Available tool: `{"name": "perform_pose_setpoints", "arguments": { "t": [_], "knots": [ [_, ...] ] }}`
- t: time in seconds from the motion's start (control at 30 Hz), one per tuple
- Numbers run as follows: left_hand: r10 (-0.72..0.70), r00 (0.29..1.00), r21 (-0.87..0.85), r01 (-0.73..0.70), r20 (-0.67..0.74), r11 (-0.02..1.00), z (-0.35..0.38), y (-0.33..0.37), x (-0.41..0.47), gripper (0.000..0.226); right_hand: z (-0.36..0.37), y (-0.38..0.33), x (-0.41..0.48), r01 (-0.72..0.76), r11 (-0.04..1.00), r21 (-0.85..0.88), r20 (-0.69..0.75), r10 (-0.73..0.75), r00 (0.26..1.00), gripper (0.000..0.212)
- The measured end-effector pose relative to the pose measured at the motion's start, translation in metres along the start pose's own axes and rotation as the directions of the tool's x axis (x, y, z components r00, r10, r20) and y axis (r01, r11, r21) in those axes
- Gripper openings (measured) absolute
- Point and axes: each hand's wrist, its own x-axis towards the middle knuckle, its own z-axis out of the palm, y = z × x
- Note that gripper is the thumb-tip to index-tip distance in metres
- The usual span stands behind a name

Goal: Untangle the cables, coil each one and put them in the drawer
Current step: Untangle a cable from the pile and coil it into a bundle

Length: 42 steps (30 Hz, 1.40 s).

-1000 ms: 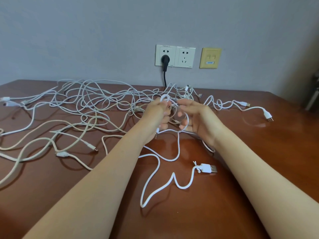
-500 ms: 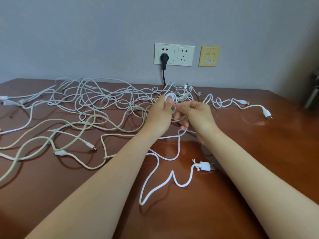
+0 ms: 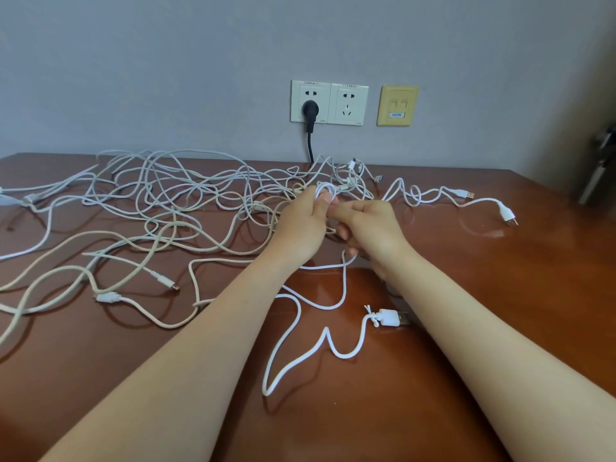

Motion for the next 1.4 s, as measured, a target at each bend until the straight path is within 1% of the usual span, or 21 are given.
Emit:
{"name": "perform_pose_setpoints", "arguments": {
  "t": [0.1,0.2,0.27,0.33,0.4,0.47,0.5,0.57,0.63,0.67,0.7,0.73,0.77,0.8,0.9,1.0,1.13,1.2,1.3,1.33,1.4],
  "knots": [
    [0.016,1.0,0.104,-0.014,-0.023,0.994,0.0,0.001,0.0,0.03,0.0,0.0,-0.001,0.014,0.999,-0.029,0.013,-0.013,1.0,0.033],
    [0.025,0.998,0.17,-0.015,-0.062,0.985,0.0,0.004,-0.002,0.026,0.002,-0.001,-0.001,0.029,0.999,-0.036,0.035,-0.028,0.999,0.024],
    [-0.009,0.996,0.182,0.026,-0.092,0.983,-0.001,0.002,0.0,0.021,0.004,0.0,0.0,0.037,0.998,-0.053,0.039,-0.035,0.999,0.016],
    [-0.087,0.99,0.075,0.096,-0.115,0.993,-0.001,-0.003,0.005,0.018,0.004,0.001,0.001,0.051,0.996,-0.07,0.035,-0.049,0.998,0.015],
    [-0.181,0.978,-0.173,0.161,-0.103,0.972,-0.001,-0.006,0.01,0.022,0.003,0.0,0.001,0.08,0.993,-0.088,0.05,-0.076,0.996,0.016],
    [-0.298,0.951,-0.46,0.228,-0.083,0.858,-0.004,-0.003,0.012,0.027,0.004,0.001,0.001,0.108,0.985,-0.136,0.056,-0.101,0.993,0.018],
    [-0.348,0.936,-0.611,0.249,-0.047,0.752,-0.007,-0.001,0.012,0.029,0.004,0.001,0.002,0.118,0.98,-0.161,0.054,-0.11,0.992,0.019],
    [-0.393,0.918,-0.84,0.255,0.055,0.479,-0.014,0.005,0.012,0.029,0.005,0.002,0.002,0.136,0.972,-0.189,0.046,-0.13,0.99,0.019],
    [-0.42,0.899,-0.946,0.232,0.119,0.228,-0.02,0.007,0.013,0.03,0.004,0.001,0.002,0.149,0.967,-0.208,0.044,-0.143,0.989,0.021],
    [-0.44,0.888,-0.967,0.213,0.133,0.138,-0.023,0.007,0.013,0.031,0.003,0.0,0.001,0.151,0.962,-0.228,0.05,-0.143,0.988,0.022],
    [-0.459,0.877,-0.977,0.2,0.142,0.08,-0.026,0.006,0.014,0.032,0.001,-0.001,0.0,0.153,0.955,-0.254,0.057,-0.143,0.988,0.022],
    [-0.466,0.872,-0.979,0.197,0.149,0.055,-0.029,0.004,0.016,0.034,-0.001,-0.002,-0.001,0.155,0.948,-0.278,0.061,-0.144,0.988,0.021],
    [-0.464,0.872,-0.978,0.203,0.153,0.058,-0.031,0.002,0.017,0.036,-0.003,-0.002,-0.001,0.159,0.94,-0.302,0.059,-0.148,0.987,0.018],
    [-0.463,0.873,-0.972,0.217,0.152,0.09,-0.033,0.0,0.018,0.037,-0.006,-0.002,-0.001,0.164,0.932,-0.323,0.05,-0.156,0.987,0.015],
    [-0.494,0.858,-0.926,0.289,0.138,0.243,-0.034,-0.003,0.02,0.038,-0.011,-0.003,0.0,0.208,0.894,-0.397,0.014,-0.221,0.975,0.016],
    [-0.525,0.84,-0.823,0.393,0.139,0.41,-0.03,0.0,0.02,0.037,-0.011,-0.007,-0.003,0.309,0.776,-0.55,0.071,-0.325,0.943,0.019],
    [-0.478,0.852,-0.768,0.449,0.214,0.457,-0.029,0.006,0.017,0.024,-0.006,-0.012,-0.008,0.459,0.742,-0.489,0.144,-0.451,0.881,0.014],
    [-0.504,0.845,-0.716,0.464,0.181,0.521,-0.027,0.011,0.014,0.031,-0.003,-0.012,-0.009,0.502,0.736,-0.454,0.169,-0.481,0.86,0.012],
    [-0.502,0.861,-0.523,0.465,0.081,0.714,-0.019,0.015,0.01,0.04,0.001,-0.011,-0.011,0.515,0.75,-0.415,0.19,-0.482,0.855,0.015],
    [-0.491,0.868,-0.492,0.462,0.078,0.738,-0.017,0.013,0.01,0.048,0.002,-0.011,-0.011,0.516,0.753,-0.409,0.185,-0.486,0.854,0.013],
    [-0.48,0.865,-0.529,0.478,0.145,0.701,-0.014,0.013,0.01,0.059,0.003,-0.012,-0.011,0.511,0.762,-0.398,0.149,-0.496,0.855,0.01]
  ]
}}
